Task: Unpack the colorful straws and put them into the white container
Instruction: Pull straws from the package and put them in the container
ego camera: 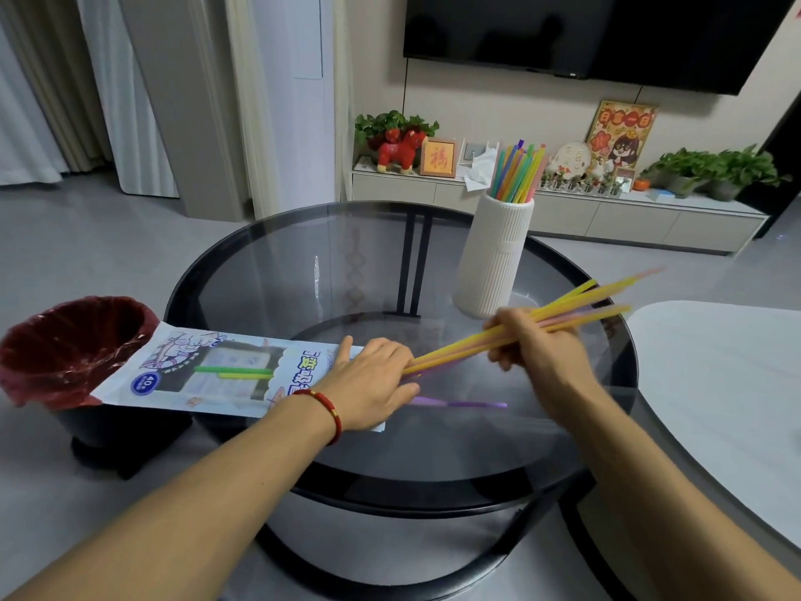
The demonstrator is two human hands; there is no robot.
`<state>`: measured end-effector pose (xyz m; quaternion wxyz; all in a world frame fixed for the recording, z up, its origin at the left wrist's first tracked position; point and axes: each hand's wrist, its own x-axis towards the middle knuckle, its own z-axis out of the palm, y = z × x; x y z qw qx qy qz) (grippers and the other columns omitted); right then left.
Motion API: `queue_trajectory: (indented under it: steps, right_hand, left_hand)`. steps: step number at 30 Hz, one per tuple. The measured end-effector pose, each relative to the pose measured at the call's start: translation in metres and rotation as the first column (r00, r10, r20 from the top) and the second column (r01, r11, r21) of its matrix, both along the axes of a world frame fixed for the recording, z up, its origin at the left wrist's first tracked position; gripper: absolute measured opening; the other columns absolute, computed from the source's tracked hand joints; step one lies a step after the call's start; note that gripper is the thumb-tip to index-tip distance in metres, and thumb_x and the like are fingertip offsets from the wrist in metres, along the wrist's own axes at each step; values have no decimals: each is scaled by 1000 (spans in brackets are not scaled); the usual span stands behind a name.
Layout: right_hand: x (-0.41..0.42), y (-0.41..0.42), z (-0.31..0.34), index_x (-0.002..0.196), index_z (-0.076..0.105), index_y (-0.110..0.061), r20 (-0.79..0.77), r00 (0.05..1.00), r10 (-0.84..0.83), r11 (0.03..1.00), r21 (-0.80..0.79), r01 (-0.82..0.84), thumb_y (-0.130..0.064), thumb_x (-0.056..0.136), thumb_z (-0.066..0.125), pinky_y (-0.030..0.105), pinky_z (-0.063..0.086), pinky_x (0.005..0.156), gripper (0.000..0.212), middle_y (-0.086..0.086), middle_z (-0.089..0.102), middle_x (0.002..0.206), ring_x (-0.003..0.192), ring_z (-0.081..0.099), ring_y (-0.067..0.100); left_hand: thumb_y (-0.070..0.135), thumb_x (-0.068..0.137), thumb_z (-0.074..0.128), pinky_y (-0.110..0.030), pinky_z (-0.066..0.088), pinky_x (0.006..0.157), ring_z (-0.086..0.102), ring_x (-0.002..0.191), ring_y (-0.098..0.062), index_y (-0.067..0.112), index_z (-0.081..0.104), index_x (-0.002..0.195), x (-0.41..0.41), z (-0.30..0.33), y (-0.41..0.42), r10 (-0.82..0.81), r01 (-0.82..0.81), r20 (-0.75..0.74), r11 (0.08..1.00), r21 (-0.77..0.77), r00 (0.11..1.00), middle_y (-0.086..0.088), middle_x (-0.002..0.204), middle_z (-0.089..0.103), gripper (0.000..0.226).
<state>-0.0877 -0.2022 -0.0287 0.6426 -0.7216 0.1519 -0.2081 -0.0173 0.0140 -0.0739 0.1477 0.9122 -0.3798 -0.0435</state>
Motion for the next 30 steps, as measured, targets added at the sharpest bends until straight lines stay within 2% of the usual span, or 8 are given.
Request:
queue_trajectory:
  steps: [3, 6, 8, 11, 14, 20, 25, 30]
  right_hand:
    - [-3, -28, 38, 78, 76, -1, 8, 1000, 20, 958, -288, -17, -12, 92, 64, 26, 56, 48, 22, 15, 73, 60, 48, 67, 23]
    - [15, -39, 70, 81, 74, -9, -95, 995, 9, 805, -590, -63, -17, 94, 68, 23, 58, 46, 17, 5, 74, 59, 46, 70, 15]
    - [31, -34, 77, 86, 70, -10, -172, 985, 10, 732, -670, -124, -17, 93, 70, 20, 57, 44, 10, 5, 73, 60, 47, 71, 14]
    - [41, -18, 56, 92, 69, -2, -274, 962, 6, 706, -679, -198, -16, 92, 70, 35, 65, 55, 14, 15, 75, 74, 59, 76, 28]
    - [39, -15, 29, 85, 72, 4, -225, 973, -47, 720, -683, -123, -18, 93, 63, 47, 67, 60, 25, 18, 75, 68, 59, 75, 36]
    - [34, -21, 11, 74, 67, -15, -118, 993, -27, 754, -655, -57, -21, 93, 64, 41, 65, 50, 20, 8, 73, 60, 48, 72, 25]
    - [34, -34, 8, 94, 71, -4, -116, 993, -36, 770, -636, -46, -23, 92, 70, 27, 62, 47, 19, 6, 74, 61, 47, 72, 20]
    - [34, -30, 5, 83, 73, -7, -183, 983, 9, 738, -662, -130, -18, 93, 71, 36, 66, 53, 15, 10, 74, 63, 51, 74, 24]
  left_hand:
    - [44, 101, 41, -62, 12, 118, 39, 122, -10, 26, 46, 104, 3, -5, 3, 4, -5, -15, 1000, -17, 1000, 12, 114, 47, 19]
    - [44, 101, 42, -61, 11, 118, 41, 120, -11, 27, 45, 100, 2, -9, 2, -6, 5, -10, 999, -34, 1000, 12, 111, 47, 17]
    - [43, 101, 41, -62, 11, 118, 41, 123, -13, 25, 46, 102, 1, -10, 1, -2, 2, -1, 999, -34, 1000, 10, 114, 47, 18]
    - [41, 101, 40, -62, 12, 118, 41, 123, -14, 24, 46, 102, 0, -11, 0, 1, -1, 3, 1000, -30, 1000, 9, 114, 46, 18]
    - [40, 101, 39, -62, 11, 117, 41, 122, -14, 26, 46, 102, -1, -12, -1, -3, 3, 4, 999, -36, 1000, 8, 115, 46, 16]
    - [43, 101, 35, -64, 10, 117, 40, 124, -14, 25, 44, 103, 1, -18, -4, -7, 8, 33, 1000, -27, 999, 6, 118, 46, 20]
    - [46, 101, 33, -66, 7, 117, 35, 130, -14, 23, 47, 110, 1, -18, -15, -17, 18, 30, 999, -29, 999, 5, 125, 46, 28]
    - [46, 101, 33, -67, 7, 116, 32, 135, -16, 21, 48, 118, -1, -17, -22, -17, 18, 42, 1000, -20, 999, 2, 133, 44, 33]
